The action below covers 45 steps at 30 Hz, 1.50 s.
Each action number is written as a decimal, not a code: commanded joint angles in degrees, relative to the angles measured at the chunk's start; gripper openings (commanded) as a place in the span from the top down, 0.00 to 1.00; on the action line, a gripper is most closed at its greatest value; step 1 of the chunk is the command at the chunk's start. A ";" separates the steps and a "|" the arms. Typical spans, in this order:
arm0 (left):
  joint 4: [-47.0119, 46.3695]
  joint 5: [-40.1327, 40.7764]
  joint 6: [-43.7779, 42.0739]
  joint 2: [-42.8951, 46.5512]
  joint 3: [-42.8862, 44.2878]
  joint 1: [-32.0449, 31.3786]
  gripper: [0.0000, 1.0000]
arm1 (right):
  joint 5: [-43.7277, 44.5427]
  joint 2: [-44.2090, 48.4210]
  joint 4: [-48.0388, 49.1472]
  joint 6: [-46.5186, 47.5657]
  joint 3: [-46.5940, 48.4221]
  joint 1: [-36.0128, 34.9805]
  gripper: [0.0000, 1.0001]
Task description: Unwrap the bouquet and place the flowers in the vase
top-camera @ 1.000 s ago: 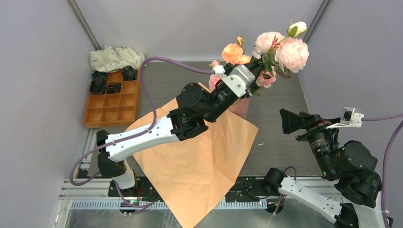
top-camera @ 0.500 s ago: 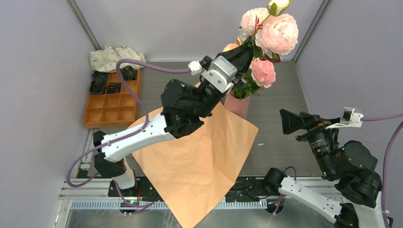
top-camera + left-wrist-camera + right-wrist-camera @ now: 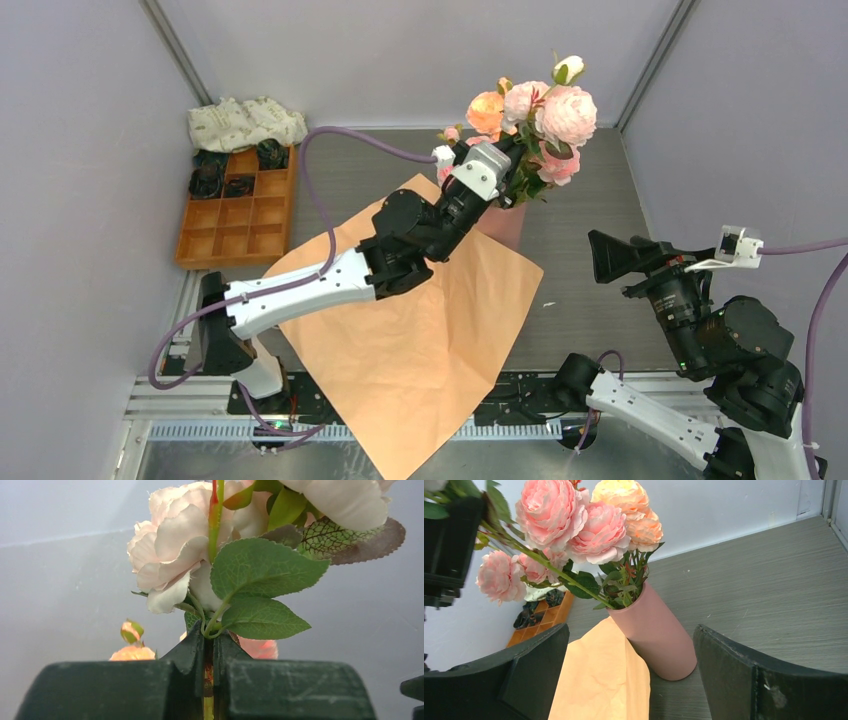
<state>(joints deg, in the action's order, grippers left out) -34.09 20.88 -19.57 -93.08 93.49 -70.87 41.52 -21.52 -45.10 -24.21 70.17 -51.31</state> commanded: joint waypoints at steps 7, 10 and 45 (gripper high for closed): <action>-4.85 4.58 10.70 3.20 -5.47 4.24 1.00 | 0.49 -0.89 1.94 -0.67 0.07 -0.20 0.01; -5.16 5.34 11.34 1.97 -6.95 4.47 1.00 | 0.41 -0.85 1.99 -0.83 -0.03 -0.19 0.01; 3.07 10.98 24.42 -0.75 -15.34 4.42 0.66 | 0.04 -0.70 2.82 -1.46 -2.06 -0.20 0.00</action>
<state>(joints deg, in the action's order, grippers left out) -31.03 30.44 2.66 -96.99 78.59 -66.30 41.47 -21.52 -45.01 -25.04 68.12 -51.31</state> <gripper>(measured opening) 0.303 0.995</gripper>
